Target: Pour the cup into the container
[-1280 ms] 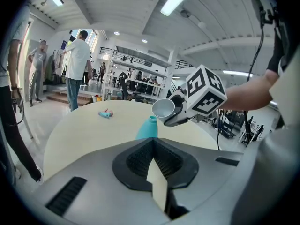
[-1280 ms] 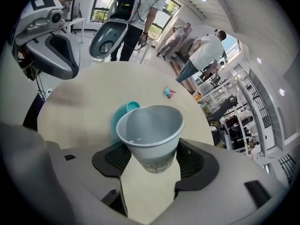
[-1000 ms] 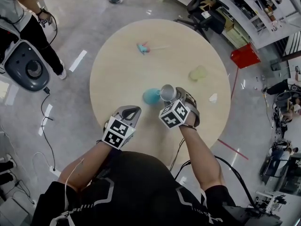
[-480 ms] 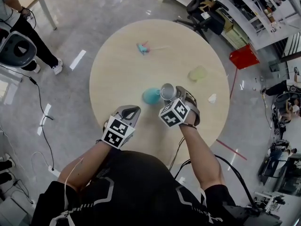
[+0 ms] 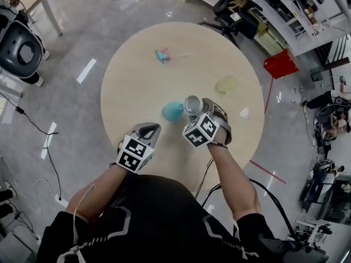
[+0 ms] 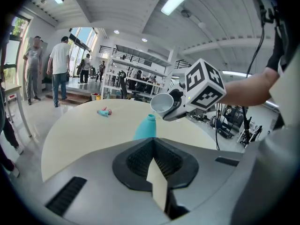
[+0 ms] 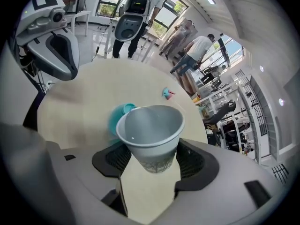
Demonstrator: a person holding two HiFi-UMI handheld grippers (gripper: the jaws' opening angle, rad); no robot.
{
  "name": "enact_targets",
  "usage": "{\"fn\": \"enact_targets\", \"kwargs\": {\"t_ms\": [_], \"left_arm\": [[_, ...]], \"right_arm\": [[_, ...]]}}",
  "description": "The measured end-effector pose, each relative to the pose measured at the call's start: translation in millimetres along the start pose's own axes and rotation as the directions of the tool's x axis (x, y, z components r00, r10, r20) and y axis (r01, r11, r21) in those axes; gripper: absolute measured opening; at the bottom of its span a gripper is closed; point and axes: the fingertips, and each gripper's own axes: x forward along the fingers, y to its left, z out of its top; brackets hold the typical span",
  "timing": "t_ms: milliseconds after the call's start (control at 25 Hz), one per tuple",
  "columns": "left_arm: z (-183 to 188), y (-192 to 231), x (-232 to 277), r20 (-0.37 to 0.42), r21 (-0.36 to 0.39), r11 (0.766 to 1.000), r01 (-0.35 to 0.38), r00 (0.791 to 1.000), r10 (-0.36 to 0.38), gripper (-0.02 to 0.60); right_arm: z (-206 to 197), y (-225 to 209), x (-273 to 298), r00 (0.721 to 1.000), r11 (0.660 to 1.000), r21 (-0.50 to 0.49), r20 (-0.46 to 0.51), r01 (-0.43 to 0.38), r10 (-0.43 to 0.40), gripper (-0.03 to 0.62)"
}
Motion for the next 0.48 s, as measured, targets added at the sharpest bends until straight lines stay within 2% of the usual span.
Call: {"fn": "enact_targets", "kwargs": {"t_ms": [480], "left_arm": [[-2.5,0.1,-1.1,-0.003,-0.009,1.0,-0.005,1.0,0.005,0.0]], "right_arm": [[1.0,-3.8,-2.1,1.0,1.0,-0.026,-0.009,0.014,-0.014,0.307]]}}
